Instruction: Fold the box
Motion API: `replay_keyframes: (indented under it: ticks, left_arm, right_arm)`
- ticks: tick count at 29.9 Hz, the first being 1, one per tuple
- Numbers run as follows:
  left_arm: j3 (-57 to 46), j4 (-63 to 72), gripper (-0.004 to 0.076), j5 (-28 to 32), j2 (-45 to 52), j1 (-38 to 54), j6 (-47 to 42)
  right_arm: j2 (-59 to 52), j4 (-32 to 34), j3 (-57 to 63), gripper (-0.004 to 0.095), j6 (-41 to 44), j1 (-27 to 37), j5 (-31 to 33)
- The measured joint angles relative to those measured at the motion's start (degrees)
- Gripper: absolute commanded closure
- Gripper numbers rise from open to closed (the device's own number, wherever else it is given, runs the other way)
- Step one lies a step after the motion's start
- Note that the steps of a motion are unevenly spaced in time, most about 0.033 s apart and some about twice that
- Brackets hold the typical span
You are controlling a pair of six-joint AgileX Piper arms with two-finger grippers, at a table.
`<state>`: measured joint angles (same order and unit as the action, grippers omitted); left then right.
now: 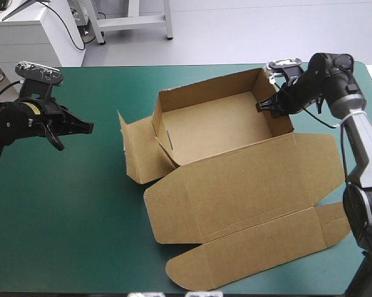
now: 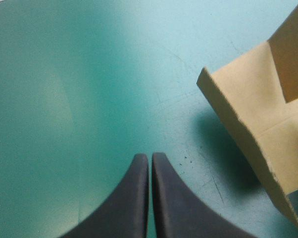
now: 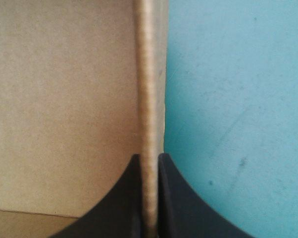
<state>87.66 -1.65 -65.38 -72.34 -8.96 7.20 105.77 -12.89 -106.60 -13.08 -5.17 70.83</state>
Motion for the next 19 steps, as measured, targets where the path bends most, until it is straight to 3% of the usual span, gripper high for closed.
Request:
replay_keyframes:
  ticks: [12,19]
  left_arm:
    - [-0.75,-5.85,0.0715,-0.66,0.00,0.07,-3.32]
    - [-8.79,-8.84,0.0715,2.94,0.00,0.07,-6.73]
  right_arm:
    - [-11.81,-3.40,0.00,0.0929,-2.88,3.70,0.70]
    - [-16.83,-3.42,0.17,0.0929,-2.94,3.84,0.70]
